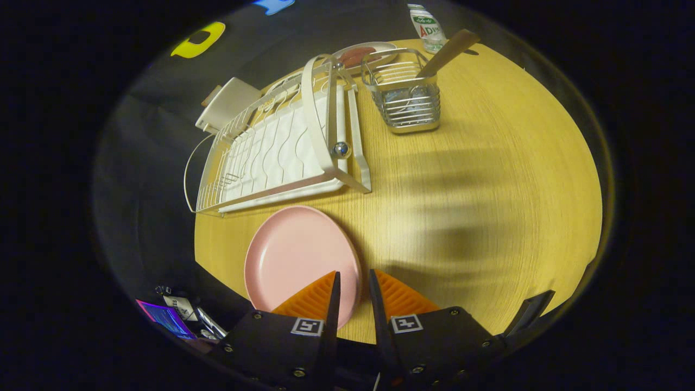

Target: Take the plate from the dish rack, then take the spoon from the basket and place it into the plate.

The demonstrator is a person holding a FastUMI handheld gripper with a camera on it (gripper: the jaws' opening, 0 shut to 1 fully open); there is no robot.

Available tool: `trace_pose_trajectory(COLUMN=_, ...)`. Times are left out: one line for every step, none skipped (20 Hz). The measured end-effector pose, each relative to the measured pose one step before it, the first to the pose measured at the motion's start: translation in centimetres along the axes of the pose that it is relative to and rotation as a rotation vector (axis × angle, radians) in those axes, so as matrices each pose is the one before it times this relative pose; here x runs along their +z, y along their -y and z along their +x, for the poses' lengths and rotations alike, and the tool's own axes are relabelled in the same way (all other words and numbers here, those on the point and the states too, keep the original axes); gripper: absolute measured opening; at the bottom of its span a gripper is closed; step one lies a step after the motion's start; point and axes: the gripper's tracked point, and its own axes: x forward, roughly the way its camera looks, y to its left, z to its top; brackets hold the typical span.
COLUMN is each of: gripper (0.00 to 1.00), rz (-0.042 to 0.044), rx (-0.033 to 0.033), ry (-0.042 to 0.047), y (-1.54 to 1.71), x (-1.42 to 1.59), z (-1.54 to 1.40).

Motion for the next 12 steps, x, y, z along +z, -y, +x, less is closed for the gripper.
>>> trace_pose_trajectory(gripper=0.31, rz=-0.01097, rx=-0.00527, ry=0.04884, y=0.141, x=0.872, z=-0.698)
trace_pose_trajectory(gripper=0.31, rz=-0.00817, rx=-0.00335, ry=0.04865, y=-0.038, x=0.722, z=-0.652)
trace_pose_trajectory(gripper=0.31, rz=-0.01314, rx=-0.00822, ry=0.06068, y=0.118, x=0.969, z=-0.551)
trace_pose_trajectory(gripper=0.31, rz=-0.01986, rx=-0.01645, ry=0.05901, y=0.266, x=0.907, z=-0.603)
trace_pose_trajectory(gripper=0.31, rz=-0.01846, rx=-0.01657, ry=0.05968, y=0.298, x=0.966, z=-0.441)
trace_pose_trajectory(gripper=0.31, rz=-0.01208, rx=-0.01276, ry=0.05736, y=0.251, x=0.825, z=-0.496)
trace_pose_trajectory(gripper=0.31, rz=-0.01336, rx=-0.01620, ry=0.06070, y=0.327, x=1.019, z=-0.422)
trace_pose_trajectory(gripper=0.31, rz=-0.01307, rx=-0.01355, ry=0.06999, y=0.358, x=1.035, z=-0.444)
trace_pose_trajectory(gripper=0.31, rz=-0.01501, rx=-0.01567, ry=0.06082, y=0.414, x=0.990, z=-0.355)
trace_pose_trajectory(gripper=0.31, rz=-0.01240, rx=-0.01672, ry=0.05564, y=0.472, x=0.669, z=-0.142)
trace_pose_trajectory(gripper=0.31, rz=-0.01145, rx=-0.01378, ry=0.04235, y=0.516, x=0.540, z=-0.328)
trace_pose_trajectory(gripper=0.31, rz=-0.00543, rx=-0.00032, ry=0.03874, y=0.232, x=0.563, z=-0.068)
